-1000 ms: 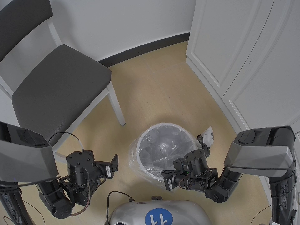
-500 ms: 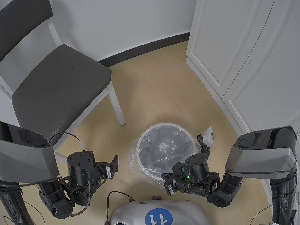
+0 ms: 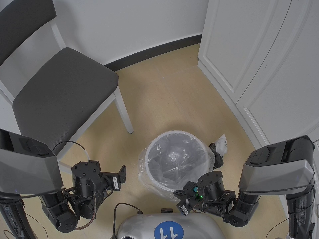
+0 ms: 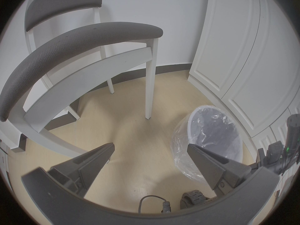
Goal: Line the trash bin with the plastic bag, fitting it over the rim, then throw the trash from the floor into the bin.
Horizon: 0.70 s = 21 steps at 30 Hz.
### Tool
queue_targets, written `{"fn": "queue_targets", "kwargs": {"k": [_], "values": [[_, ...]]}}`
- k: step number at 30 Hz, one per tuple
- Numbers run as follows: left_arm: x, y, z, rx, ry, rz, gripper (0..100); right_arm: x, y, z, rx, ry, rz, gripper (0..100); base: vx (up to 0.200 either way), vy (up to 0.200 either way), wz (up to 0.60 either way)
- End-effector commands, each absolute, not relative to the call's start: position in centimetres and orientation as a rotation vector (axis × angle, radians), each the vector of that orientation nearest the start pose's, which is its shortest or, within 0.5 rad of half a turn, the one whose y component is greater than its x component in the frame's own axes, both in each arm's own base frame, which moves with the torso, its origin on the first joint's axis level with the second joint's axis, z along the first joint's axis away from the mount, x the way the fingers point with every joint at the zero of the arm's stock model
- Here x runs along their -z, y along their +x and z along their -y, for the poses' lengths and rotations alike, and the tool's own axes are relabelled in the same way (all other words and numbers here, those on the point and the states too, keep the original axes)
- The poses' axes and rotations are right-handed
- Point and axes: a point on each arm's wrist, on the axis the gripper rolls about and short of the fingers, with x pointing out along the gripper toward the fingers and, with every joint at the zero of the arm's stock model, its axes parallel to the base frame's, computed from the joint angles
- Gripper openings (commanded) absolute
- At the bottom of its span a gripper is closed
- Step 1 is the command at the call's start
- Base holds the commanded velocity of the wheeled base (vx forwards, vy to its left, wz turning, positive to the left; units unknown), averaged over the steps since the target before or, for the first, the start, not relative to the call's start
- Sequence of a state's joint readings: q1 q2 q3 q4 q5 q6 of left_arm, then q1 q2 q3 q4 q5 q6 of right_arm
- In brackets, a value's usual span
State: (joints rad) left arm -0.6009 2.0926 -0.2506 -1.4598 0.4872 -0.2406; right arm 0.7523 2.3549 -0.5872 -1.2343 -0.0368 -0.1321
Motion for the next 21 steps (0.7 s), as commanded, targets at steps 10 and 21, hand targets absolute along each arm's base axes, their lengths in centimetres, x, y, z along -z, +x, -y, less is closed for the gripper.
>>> {"fn": "queue_targets", "kwargs": {"k": [10, 21], "values": [[-3.4, 22.7, 14.3, 0.072, -0.04, -0.337, 100, 4.7, 23.8, -23.4, -0.755, -0.392, -0.513, 0, 0.0, 0.0, 0.0], [-3.6, 22.8, 14.3, 0.073, -0.051, -0.319, 100, 5.2, 24.8, -23.9, -0.651, -0.413, -0.488, 0, 0.0, 0.0, 0.0]]}}
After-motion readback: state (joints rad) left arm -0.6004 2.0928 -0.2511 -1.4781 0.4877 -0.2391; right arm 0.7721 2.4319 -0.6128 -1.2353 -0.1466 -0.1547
